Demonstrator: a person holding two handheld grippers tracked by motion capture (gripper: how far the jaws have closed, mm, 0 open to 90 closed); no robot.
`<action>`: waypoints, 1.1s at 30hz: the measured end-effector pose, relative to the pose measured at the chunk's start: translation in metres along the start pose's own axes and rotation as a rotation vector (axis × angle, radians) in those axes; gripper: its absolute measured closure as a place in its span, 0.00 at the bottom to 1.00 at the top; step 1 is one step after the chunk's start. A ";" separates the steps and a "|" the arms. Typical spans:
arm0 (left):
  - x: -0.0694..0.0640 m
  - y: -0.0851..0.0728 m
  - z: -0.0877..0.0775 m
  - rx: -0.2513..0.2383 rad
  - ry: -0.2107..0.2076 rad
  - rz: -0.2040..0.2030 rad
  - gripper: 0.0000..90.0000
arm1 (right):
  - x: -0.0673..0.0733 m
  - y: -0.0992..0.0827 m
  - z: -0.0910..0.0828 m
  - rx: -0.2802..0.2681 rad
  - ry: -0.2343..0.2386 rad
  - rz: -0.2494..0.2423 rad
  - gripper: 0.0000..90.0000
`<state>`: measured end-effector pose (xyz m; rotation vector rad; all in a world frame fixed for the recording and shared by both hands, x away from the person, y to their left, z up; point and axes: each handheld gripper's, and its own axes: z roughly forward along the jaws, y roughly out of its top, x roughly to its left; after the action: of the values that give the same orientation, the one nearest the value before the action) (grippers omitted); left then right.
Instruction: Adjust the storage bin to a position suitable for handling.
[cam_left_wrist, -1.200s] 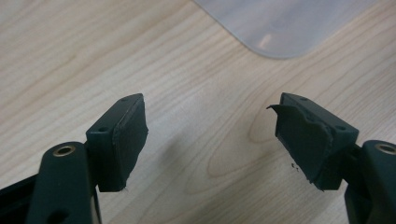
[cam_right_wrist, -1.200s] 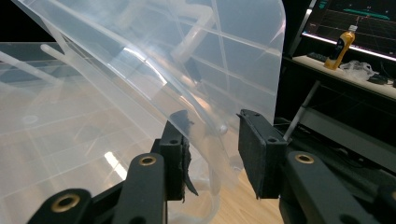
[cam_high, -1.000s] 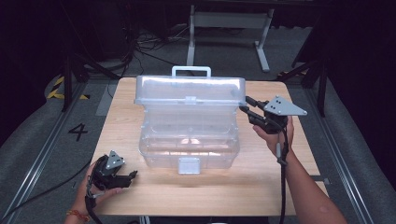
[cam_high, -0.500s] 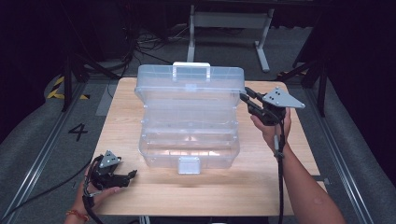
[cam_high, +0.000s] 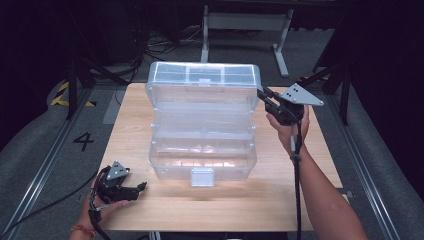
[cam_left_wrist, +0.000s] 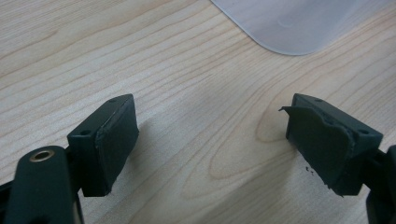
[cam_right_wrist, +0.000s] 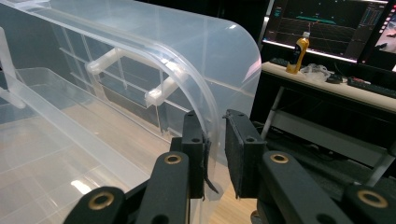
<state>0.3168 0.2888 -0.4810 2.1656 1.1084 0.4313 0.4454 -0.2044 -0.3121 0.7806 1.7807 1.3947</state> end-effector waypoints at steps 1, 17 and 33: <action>0.000 0.000 0.000 0.000 0.000 0.000 0.19 | -0.001 0.000 0.001 0.003 -0.002 -0.003 0.88; 0.000 0.000 0.000 0.000 0.000 -0.003 0.19 | -0.010 0.008 0.020 0.016 -0.039 0.008 0.92; 0.000 0.000 0.000 0.001 -0.001 -0.002 0.19 | -0.020 0.013 0.035 0.035 -0.029 0.047 0.93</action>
<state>0.3167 0.2887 -0.4810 2.1646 1.1107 0.4290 0.4858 -0.1994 -0.3013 0.8624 1.7796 1.3791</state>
